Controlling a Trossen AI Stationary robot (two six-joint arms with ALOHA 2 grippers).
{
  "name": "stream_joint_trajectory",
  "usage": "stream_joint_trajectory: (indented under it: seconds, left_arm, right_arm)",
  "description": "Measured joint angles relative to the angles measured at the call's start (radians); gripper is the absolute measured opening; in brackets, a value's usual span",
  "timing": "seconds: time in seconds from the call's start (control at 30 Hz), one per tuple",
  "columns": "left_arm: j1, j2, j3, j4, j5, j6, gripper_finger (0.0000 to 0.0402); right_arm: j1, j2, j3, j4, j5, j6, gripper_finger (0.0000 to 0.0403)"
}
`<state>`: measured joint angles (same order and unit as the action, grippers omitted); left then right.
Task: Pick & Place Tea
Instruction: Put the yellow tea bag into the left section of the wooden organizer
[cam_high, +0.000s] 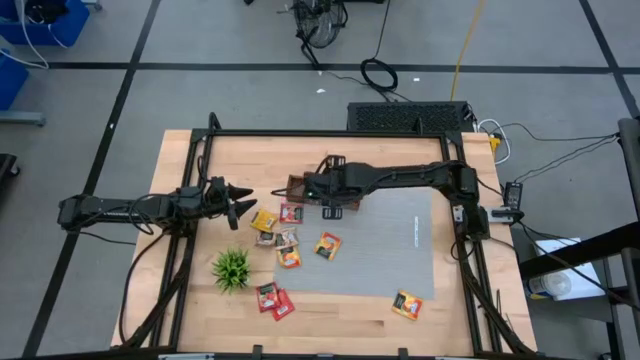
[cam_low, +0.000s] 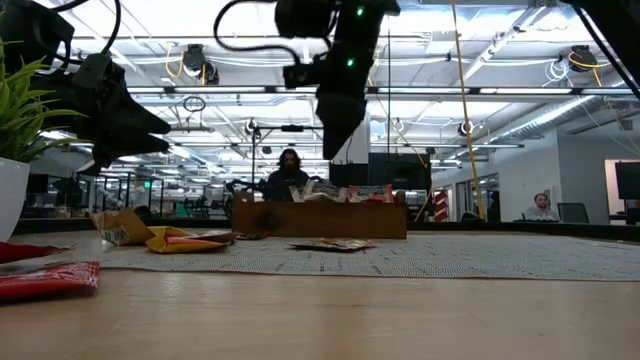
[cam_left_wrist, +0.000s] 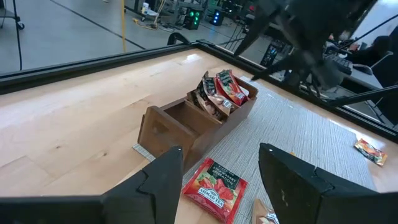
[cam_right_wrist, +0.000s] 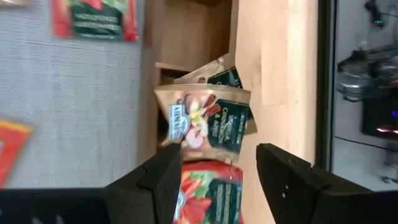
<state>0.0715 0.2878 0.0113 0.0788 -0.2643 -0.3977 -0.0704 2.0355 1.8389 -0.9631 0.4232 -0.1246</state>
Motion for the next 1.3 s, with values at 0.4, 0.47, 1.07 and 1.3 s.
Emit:
stream_joint_trajectory:
  seconds: [0.4, 0.47, 1.07, 1.3]
  left_arm:
    - [0.0, 0.0, 0.0, 0.0, 0.0, 0.0, 0.0212]
    - [0.0, 0.0, 0.0, 0.0, 0.0, 0.0, 0.0212]
    - [0.0, 0.0, 0.0, 0.0, 0.0, 0.0, 0.0212]
    - [0.0, 0.0, 0.0, 0.0, 0.0, 0.0, 0.0212]
  right_arm:
    - [0.01, -0.185, 0.0, -0.166, -0.193, 0.191, 0.0189]
    - [0.022, -0.212, 0.0, -0.205, -0.195, 0.226, 0.0188]
    - [0.227, -0.324, 0.002, -0.434, -0.356, 0.532, 0.0216]
    - [0.289, -0.329, 0.049, -0.499, -0.399, 0.542, 0.0218]
